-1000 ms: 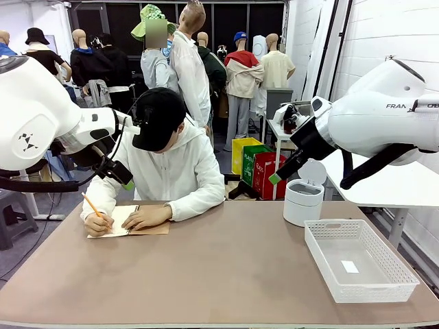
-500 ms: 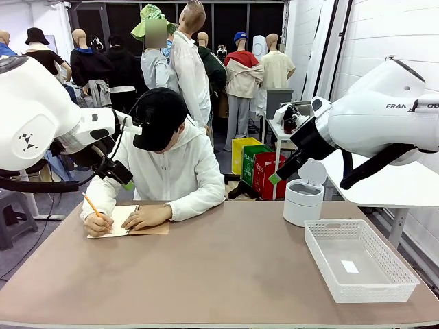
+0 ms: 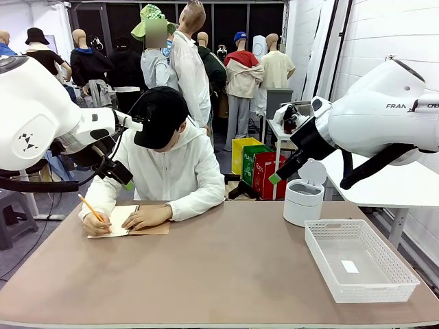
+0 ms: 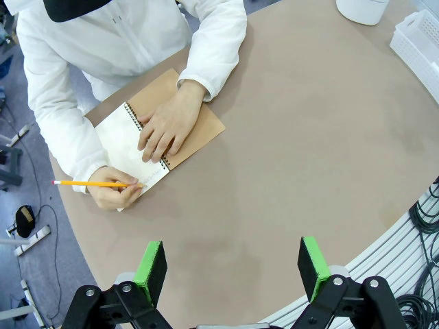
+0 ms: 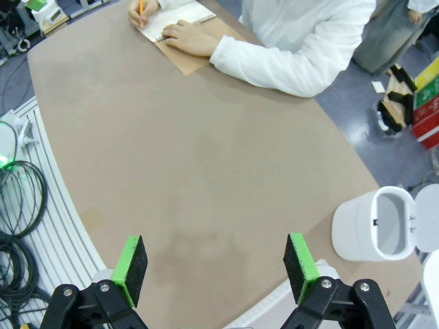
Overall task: Sort the paper based on its condition.
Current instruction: If a person hands you a paper, place it in the Organizing basket , and if it's crumpled, put it in the Trash can.
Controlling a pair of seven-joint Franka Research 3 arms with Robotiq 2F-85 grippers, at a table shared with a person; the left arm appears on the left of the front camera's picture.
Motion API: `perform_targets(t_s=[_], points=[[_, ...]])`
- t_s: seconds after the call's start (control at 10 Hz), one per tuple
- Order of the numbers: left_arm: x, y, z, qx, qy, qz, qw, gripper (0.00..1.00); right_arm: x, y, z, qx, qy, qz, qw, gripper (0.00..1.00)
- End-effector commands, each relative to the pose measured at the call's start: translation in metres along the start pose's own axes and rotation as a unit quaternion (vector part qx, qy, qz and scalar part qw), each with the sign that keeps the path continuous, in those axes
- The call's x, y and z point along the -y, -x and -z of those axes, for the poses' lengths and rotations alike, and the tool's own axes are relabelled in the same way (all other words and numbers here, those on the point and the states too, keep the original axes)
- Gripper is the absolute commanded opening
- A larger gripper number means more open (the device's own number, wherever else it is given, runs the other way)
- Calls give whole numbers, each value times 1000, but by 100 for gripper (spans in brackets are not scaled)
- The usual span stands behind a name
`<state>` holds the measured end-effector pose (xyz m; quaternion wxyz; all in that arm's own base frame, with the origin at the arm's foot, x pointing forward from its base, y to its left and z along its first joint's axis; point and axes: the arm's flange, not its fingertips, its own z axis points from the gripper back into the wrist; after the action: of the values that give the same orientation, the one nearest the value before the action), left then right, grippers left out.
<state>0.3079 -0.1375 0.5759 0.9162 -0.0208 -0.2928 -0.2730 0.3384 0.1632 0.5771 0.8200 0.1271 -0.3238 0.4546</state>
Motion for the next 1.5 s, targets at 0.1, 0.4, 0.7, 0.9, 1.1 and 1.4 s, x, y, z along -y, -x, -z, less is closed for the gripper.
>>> perform_targets(t_s=[0.1,0.4,0.7,0.9,1.1,1.4], points=[[0,0,0,-1,0,0,1000,100,0,0,0,-3,-2,-2,1000,100],[0,0,0,-1,0,0,1000,100,0,0,0,-3,-2,-2,1000,100],[0,0,0,-1,0,0,1000,100,0,0,0,-3,-2,-2,1000,100],[0,0,0,-1,0,0,1000,100,0,0,0,-3,-2,-2,1000,100],[0,0,0,-1,0,0,1000,100,0,0,0,-3,-2,-2,1000,100],[0,0,0,-1,0,0,1000,100,0,0,0,-3,-2,-2,1000,100]])
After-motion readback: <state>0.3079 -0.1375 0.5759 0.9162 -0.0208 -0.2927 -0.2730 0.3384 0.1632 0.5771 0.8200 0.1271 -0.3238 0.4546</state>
